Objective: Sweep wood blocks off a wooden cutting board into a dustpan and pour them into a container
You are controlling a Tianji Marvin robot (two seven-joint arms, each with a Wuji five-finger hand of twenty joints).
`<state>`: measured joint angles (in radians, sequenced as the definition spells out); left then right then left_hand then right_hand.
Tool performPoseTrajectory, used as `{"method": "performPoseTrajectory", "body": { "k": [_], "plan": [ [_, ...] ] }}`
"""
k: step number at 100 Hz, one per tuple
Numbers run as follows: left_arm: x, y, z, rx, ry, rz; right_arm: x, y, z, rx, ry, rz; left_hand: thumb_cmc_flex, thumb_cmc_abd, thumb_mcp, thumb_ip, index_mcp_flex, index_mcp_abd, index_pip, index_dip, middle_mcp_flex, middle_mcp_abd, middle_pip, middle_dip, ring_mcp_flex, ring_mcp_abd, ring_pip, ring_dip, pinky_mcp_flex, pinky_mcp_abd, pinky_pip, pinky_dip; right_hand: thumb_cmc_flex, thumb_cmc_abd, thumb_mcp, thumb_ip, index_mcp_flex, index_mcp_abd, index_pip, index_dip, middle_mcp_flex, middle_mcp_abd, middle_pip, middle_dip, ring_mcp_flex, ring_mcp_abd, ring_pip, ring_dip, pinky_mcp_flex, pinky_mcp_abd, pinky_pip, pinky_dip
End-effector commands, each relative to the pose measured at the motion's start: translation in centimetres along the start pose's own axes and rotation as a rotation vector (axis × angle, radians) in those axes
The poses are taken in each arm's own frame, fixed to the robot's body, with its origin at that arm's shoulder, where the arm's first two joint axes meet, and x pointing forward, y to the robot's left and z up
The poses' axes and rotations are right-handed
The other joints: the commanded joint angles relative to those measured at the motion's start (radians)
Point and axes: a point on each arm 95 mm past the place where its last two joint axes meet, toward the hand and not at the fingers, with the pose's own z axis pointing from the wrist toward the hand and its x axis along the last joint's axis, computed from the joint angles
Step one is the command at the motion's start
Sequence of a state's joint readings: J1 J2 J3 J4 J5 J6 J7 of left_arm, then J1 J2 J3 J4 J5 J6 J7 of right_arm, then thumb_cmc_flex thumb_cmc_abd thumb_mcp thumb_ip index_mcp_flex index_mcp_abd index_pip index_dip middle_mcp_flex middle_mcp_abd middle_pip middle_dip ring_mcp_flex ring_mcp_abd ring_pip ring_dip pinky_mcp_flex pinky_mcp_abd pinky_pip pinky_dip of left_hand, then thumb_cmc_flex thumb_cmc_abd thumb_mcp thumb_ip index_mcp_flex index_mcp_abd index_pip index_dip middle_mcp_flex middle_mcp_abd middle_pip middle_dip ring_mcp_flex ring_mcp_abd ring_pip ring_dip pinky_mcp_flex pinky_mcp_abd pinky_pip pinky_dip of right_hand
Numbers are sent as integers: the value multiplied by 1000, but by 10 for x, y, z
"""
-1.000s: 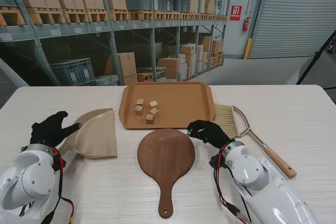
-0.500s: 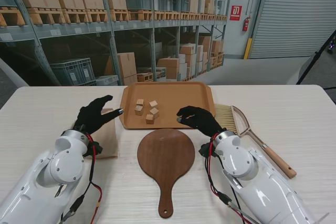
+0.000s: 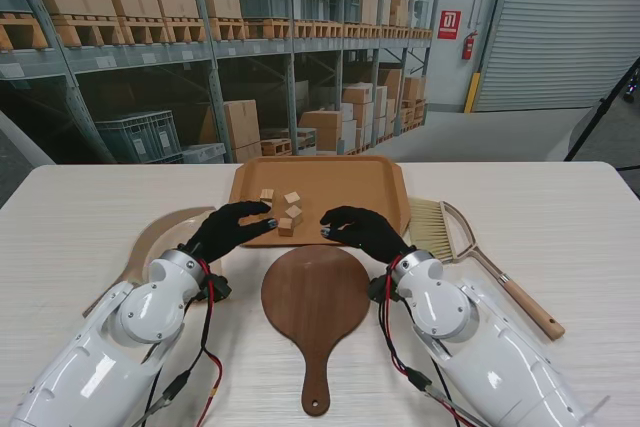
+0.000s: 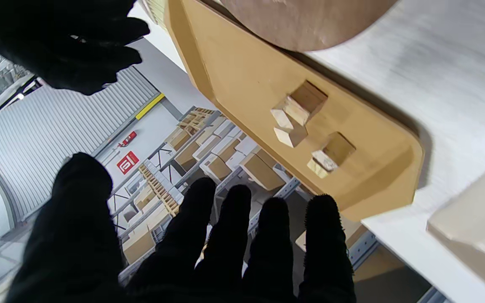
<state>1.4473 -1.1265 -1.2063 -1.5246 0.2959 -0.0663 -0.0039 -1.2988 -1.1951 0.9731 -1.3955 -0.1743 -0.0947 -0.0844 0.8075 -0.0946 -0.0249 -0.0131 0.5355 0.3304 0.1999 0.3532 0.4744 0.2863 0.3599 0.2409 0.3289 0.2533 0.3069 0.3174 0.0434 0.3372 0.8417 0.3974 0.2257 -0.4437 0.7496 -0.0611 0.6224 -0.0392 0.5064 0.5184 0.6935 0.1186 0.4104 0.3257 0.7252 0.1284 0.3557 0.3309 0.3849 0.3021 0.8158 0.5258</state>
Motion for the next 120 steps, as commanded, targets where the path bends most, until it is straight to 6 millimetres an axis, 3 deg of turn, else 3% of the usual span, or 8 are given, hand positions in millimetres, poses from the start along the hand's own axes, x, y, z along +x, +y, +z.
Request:
{"method": "performPoseTrajectory", "body": {
  "k": [1, 12, 48, 120],
  "plan": [
    [0, 12, 2, -31, -6, -49, -8, -12, -3, 43, -34, 25, 23, -16, 3, -7, 17, -15, 16, 9, 38, 19, -69, 10, 55, 82, 25, 7, 34, 6, 65, 56, -29, 23, -41, 21, -31, -30, -10, -6, -11, 3, -15, -12, -17, 0, -21, -13, -7, 36, -22, -4],
    [-4, 19, 2, -75, -13, -84, -13, -17, -5, 59, -61, 58, 26, -17, 4, -6, 27, -8, 25, 9, 68, 26, -60, 16, 90, 88, 41, 24, 49, 28, 113, 86, -23, 21, -44, 22, -31, -28, -7, -6, -14, 4, -13, -12, -21, 1, -21, -12, -9, 36, -25, -1],
    [-6, 33, -2, -134, -18, -133, -15, -14, -5, 56, -63, 57, 23, 25, 3, -7, 34, 2, 32, 8, 95, 33, -53, 21, 102, 89, 38, 36, 38, 44, 99, 85, -28, 26, -50, 23, -26, -25, 0, -8, -9, 1, -3, -8, -22, -3, -14, -9, -9, 35, -27, 11],
    [-7, 30, -6, -119, -49, -149, -11, -11, -3, 67, -51, 67, 20, 63, -1, -7, 45, 8, 31, 4, 119, 40, -43, 28, 118, 92, 44, 50, 34, 44, 89, 83, -26, 32, -56, 23, -19, -23, 2, -9, 20, 1, 10, 4, -11, 1, -5, -4, -4, 35, -26, 26]
  ]
}}
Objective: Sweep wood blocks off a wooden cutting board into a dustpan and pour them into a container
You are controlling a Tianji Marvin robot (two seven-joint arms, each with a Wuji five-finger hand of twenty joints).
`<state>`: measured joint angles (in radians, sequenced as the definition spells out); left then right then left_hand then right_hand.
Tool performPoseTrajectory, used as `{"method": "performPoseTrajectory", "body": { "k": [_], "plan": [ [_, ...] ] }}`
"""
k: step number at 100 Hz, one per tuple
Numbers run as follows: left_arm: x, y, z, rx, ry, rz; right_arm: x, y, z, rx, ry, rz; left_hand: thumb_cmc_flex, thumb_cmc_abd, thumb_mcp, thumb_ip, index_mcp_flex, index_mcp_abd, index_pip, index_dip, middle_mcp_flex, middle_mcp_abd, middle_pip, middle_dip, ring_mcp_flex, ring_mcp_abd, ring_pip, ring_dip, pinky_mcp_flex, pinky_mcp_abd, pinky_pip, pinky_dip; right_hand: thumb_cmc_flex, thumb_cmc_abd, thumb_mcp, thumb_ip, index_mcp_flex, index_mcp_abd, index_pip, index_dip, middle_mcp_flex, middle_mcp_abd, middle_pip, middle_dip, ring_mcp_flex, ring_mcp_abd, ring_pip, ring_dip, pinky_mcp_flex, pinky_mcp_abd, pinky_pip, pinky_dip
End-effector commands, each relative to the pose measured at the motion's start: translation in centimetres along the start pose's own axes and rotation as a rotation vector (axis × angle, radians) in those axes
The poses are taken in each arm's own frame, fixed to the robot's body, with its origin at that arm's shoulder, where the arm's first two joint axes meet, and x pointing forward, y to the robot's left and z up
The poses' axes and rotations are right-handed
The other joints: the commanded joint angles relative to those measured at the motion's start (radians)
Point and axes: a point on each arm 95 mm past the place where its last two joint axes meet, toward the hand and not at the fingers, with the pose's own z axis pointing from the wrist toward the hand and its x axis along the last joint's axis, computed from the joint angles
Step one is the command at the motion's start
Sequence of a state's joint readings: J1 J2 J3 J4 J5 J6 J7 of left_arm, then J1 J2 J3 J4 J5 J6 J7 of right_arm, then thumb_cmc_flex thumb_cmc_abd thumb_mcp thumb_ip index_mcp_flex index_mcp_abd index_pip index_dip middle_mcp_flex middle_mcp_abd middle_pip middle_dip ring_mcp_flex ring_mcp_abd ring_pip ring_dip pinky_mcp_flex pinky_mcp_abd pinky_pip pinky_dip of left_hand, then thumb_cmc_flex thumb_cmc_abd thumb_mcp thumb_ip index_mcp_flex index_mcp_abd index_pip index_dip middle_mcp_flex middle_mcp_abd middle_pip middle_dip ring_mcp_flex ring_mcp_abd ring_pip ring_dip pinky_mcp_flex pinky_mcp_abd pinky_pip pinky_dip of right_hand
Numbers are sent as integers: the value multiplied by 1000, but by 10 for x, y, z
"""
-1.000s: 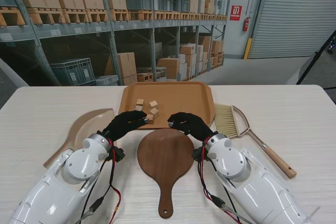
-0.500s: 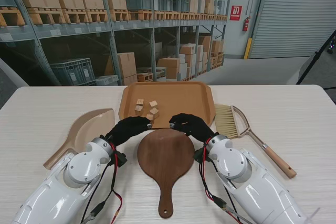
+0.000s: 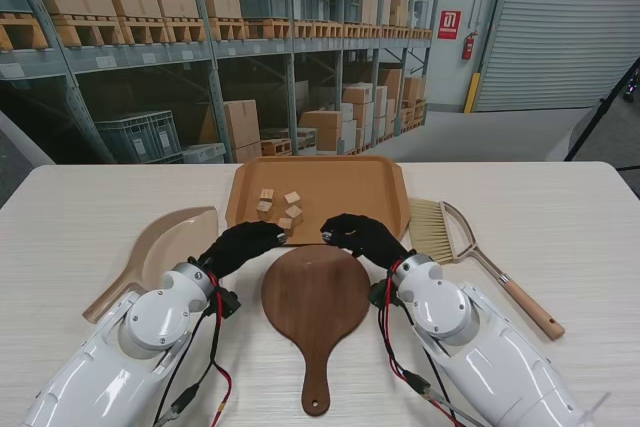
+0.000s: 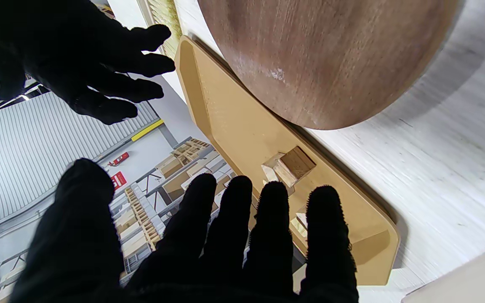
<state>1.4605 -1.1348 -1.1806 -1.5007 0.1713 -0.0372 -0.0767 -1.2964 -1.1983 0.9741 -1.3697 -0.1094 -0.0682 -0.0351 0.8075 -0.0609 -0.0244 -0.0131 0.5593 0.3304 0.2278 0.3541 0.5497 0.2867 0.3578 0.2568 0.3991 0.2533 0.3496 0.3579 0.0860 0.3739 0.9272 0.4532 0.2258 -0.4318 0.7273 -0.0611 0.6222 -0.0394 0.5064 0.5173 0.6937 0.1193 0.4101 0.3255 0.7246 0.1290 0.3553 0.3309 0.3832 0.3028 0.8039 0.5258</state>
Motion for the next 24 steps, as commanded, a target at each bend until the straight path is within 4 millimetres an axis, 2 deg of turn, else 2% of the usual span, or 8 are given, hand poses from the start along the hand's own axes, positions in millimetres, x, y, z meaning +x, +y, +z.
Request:
{"method": "performPoseTrajectory", "body": {
  "k": [1, 24],
  "plan": [
    [2, 4, -1, -15, -3, -10, 0, -5, -2, 22, 1, 3, 21, 29, -1, -7, 21, 8, 3, 3, 44, 38, -41, 12, 48, 92, 2, 10, -9, 7, 4, 28, -27, 20, -34, 22, -19, -23, 2, -8, 20, 0, 11, 5, -8, -2, -4, -3, -2, 34, -14, 26],
    [2, 2, -2, -14, -4, -6, -1, -6, -3, 25, -1, 6, 22, 35, -1, -7, 24, 8, 3, 3, 46, 40, -40, 13, 51, 92, 4, 13, -10, 5, 4, 28, -24, 24, -35, 23, -18, -22, 2, -8, 28, -2, 14, 9, -6, 1, -1, -1, 0, 34, -12, 29]
  ]
}}
